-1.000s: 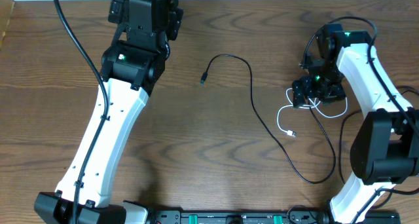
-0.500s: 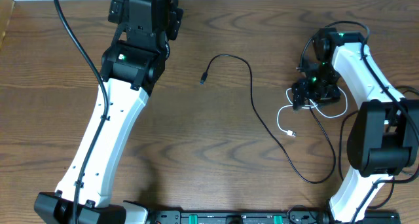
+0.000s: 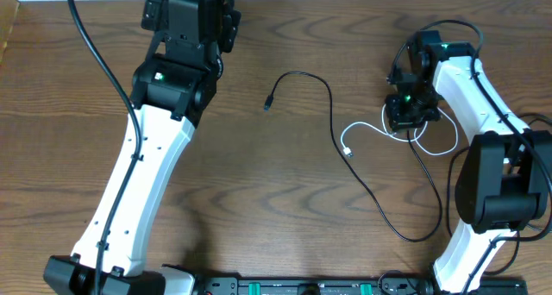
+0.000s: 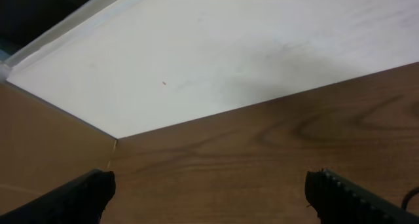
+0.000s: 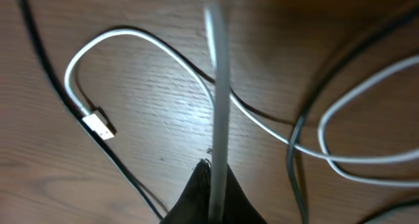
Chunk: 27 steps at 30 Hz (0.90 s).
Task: Untangle cables
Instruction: 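Grasp the white cable with the right gripper, then carry the white cable off to the right edge with the right gripper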
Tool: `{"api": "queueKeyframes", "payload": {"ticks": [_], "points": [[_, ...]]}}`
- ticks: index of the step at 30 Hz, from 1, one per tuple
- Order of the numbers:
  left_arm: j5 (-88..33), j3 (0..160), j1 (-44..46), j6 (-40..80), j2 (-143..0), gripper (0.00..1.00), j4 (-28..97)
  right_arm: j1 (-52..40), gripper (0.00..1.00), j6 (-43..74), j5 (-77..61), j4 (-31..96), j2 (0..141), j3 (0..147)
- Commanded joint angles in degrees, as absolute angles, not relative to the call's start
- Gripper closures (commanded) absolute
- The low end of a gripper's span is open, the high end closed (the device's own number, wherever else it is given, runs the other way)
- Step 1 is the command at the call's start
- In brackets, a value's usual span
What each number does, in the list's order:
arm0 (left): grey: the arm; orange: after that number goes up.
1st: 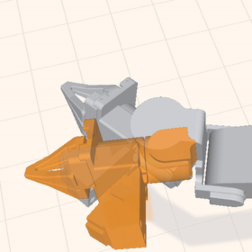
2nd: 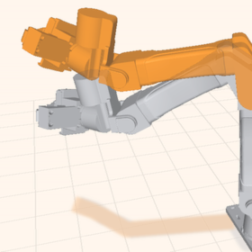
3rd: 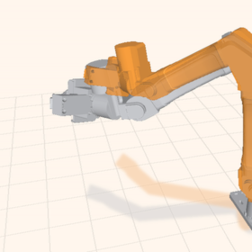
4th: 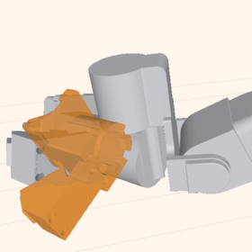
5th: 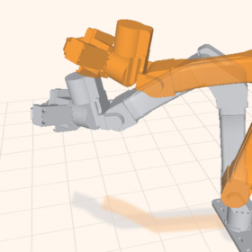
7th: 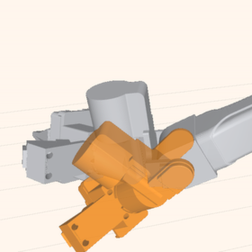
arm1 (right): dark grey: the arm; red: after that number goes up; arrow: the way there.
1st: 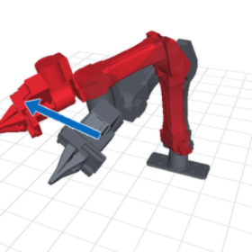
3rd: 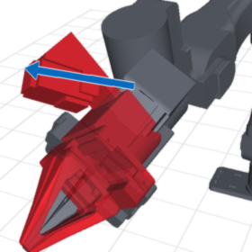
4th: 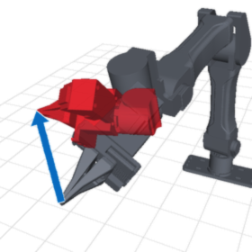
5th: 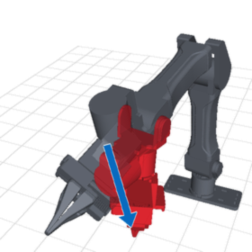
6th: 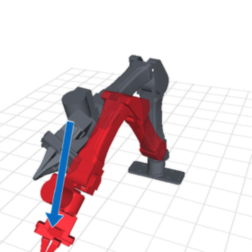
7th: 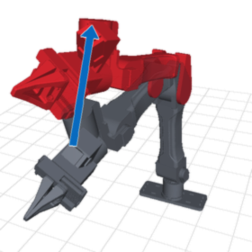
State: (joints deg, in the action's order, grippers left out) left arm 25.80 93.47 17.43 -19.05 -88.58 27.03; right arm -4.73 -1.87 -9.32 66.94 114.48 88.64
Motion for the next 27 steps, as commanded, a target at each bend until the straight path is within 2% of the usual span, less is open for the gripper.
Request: {"api": "queueKeyframes", "payload": {"ticks": [1,7,13,22,27], "points": [[25.9,94.0,17.5,-18.0,-87.0,0.02,27.2,-5.3,0.99,0.1,-11.8,64.6,110.8,89.6],[25.9,94.0,17.5,-18.0,-87.0,0.02,27.4,-5.2,0.99,1.5,-11.3,62.0,102.9,92.5],[25.9,94.0,17.5,-15.2,-87.0,0.02,27.4,-4.7,0.99,4.3,-2.3,64.3,95.0,98.9],[21.4,94.0,17.5,-15.1,-87.0,0.02,28.3,2.9,0.99,8.4,17.2,80.0,91.6,114.6],[21.4,94.0,17.5,-15.1,-87.0,0.02,28.4,8.4,0.99,13.7,24.0,87.9,91.3,117.7]]}}
